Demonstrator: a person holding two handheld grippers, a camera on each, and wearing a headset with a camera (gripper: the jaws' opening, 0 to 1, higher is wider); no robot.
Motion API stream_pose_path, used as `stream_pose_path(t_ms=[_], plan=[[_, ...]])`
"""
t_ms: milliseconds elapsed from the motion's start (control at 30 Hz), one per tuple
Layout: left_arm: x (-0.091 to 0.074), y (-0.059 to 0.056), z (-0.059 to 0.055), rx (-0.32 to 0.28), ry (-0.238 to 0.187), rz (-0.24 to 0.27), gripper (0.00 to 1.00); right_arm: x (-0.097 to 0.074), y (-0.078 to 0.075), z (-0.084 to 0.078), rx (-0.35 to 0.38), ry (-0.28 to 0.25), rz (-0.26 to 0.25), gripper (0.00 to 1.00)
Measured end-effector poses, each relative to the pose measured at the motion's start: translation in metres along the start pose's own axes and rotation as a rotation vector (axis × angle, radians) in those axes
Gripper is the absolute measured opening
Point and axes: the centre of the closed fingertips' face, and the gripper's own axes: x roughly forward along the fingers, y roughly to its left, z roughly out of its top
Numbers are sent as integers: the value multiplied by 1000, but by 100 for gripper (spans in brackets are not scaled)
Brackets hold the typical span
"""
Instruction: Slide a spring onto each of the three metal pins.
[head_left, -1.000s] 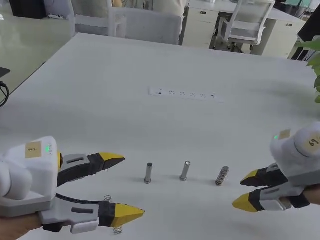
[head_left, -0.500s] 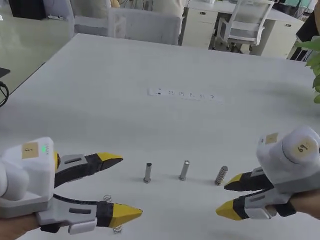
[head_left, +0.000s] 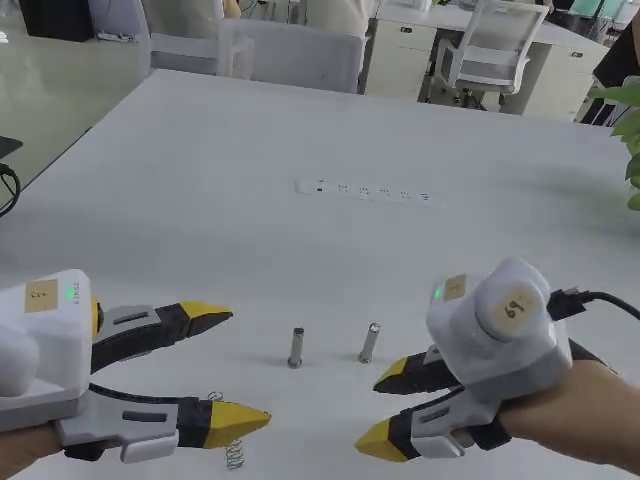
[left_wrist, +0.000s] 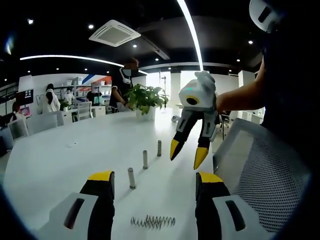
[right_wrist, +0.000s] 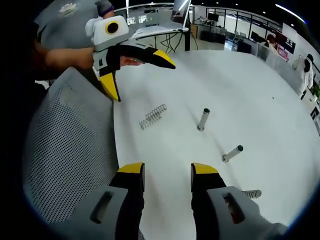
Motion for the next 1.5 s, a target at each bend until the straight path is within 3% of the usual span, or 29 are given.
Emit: stream_pose_path(t_ms=[433,800,1067,1367,1500], plan=[[-19,11,-2,-6,6,41,61,38,28,26,-45,-1,65,35],[-27,17,-1,-9,2,59,61,65,40,45,-14,-17,59,35],[-33,20,-2,-14,-6,72,60,85,39,54,33,-23,34,35],[-38,24,-3,-20,-7,85,59,111,36,54,60,13,3,35],[-39,25,-3,-20,-11,88,59,114,31,51,68,32,-22,34]])
